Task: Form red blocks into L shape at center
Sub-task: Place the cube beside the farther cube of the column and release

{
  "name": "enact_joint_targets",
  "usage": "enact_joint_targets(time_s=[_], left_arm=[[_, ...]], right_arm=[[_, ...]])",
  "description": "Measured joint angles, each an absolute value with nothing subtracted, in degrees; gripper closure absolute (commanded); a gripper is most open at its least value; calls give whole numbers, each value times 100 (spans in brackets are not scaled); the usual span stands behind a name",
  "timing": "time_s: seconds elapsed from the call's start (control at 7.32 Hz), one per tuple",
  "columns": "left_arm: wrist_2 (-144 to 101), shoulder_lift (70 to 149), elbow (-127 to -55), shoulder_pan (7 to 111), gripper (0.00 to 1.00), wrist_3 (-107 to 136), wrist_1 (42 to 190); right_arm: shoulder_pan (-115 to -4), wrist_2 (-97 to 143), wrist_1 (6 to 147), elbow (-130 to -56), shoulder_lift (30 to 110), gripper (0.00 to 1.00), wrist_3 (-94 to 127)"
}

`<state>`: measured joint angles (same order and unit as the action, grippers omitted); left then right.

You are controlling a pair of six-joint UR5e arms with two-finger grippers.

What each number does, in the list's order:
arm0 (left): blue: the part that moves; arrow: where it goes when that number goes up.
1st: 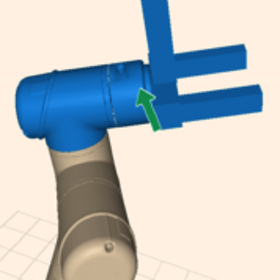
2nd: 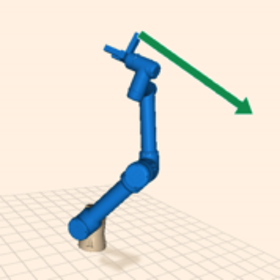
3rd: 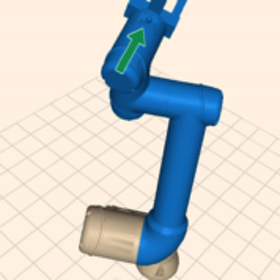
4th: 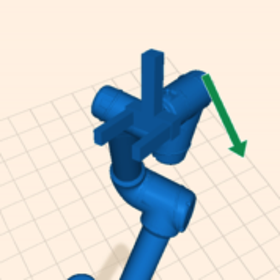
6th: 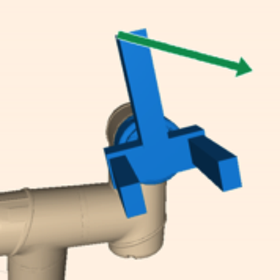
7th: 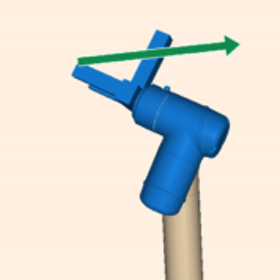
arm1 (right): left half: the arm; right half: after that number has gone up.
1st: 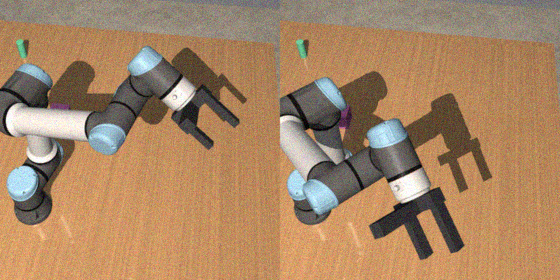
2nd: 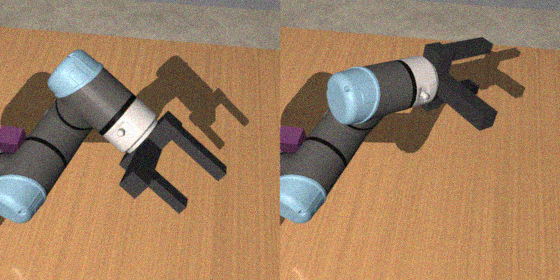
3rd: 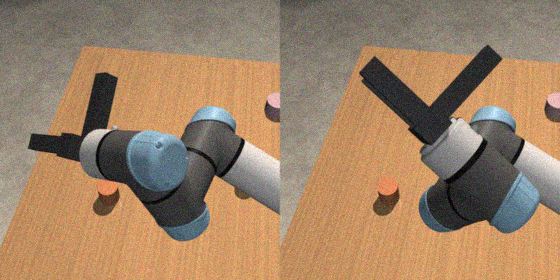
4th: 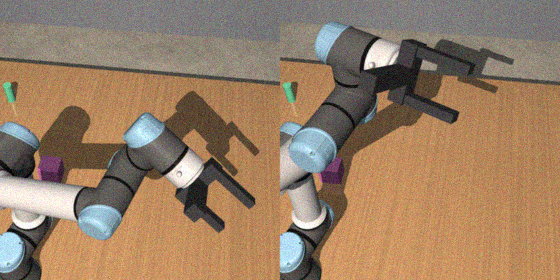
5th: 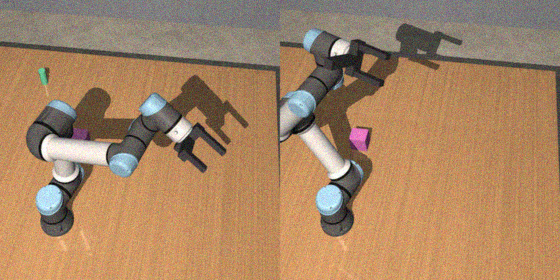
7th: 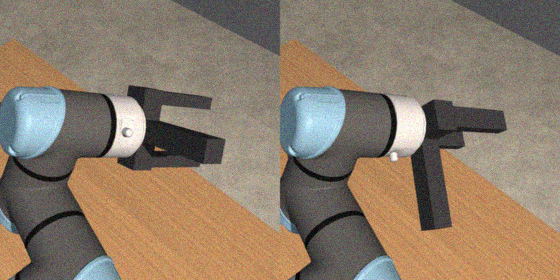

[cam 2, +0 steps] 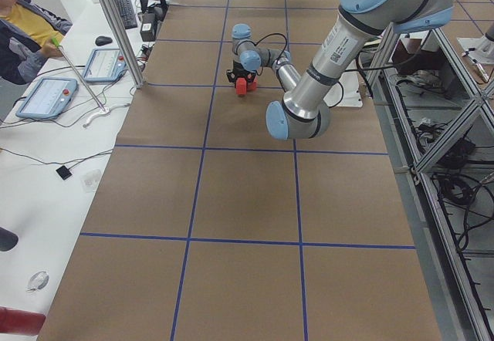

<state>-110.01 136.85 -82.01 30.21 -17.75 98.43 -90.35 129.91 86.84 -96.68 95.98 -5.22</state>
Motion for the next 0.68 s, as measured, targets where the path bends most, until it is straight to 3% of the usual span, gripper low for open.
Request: enact_joint_targets(time_s=[0.68], left_arm=[[-11004,13685,-8192,2998,46,-1771,9851]], right_arm=[[-9035,12993,8684,-9675,9598,1,-521]])
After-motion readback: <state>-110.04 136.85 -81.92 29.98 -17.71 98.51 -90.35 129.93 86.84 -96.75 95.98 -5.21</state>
